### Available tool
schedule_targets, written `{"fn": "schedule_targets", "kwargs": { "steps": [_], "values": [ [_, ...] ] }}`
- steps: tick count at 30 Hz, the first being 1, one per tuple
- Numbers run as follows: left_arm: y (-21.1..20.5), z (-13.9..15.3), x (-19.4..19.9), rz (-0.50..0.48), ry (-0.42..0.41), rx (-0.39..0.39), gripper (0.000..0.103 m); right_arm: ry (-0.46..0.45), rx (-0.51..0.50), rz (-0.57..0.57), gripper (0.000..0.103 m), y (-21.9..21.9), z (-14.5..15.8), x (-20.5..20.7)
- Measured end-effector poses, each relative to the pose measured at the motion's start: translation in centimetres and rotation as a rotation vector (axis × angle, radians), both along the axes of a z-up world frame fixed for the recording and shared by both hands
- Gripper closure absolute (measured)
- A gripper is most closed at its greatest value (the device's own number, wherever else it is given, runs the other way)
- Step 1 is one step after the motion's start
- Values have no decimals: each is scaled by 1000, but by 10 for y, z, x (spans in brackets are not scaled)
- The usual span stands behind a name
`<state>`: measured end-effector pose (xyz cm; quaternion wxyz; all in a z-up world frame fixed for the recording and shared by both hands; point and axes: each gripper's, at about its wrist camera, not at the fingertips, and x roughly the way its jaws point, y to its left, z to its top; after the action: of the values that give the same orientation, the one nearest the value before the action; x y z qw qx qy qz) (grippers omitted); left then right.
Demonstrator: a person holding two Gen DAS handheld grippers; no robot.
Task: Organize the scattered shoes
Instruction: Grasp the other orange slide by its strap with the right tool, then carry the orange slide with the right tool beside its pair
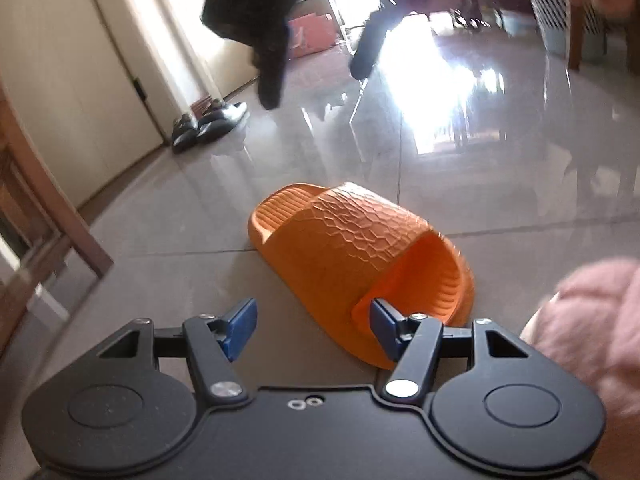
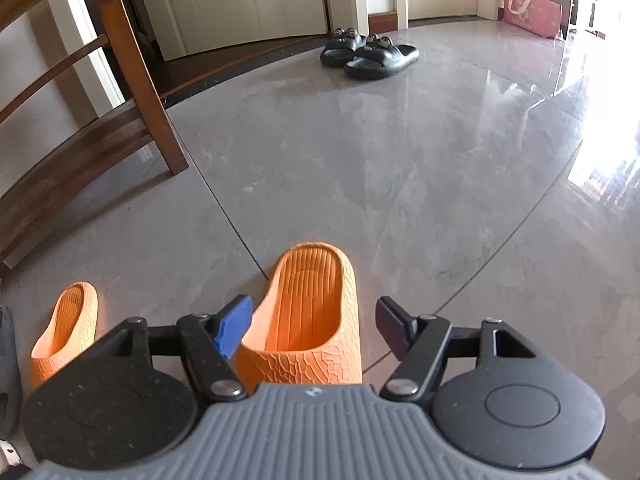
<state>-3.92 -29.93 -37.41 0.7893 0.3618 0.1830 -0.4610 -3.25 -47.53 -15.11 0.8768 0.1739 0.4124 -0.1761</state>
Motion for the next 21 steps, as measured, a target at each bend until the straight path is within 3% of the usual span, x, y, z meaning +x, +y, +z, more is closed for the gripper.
{"fn": "schedule_targets", "kwargs": {
  "steps": [6, 8, 17, 21],
  "values": [
    [-11, -5, 18, 28, 31, -38, 45, -4, 7, 8, 31, 0, -1, 2],
    [-15, -5, 22, 39, 53, -39, 73, 0, 5, 30, 31, 4, -2, 4],
    [4, 4, 61, 297, 149, -64, 97, 3, 4, 63, 31, 12, -7, 17],
    [25, 8, 76, 383, 157, -63, 98, 11, 3, 117, 31, 26, -11, 29]
  ]
}}
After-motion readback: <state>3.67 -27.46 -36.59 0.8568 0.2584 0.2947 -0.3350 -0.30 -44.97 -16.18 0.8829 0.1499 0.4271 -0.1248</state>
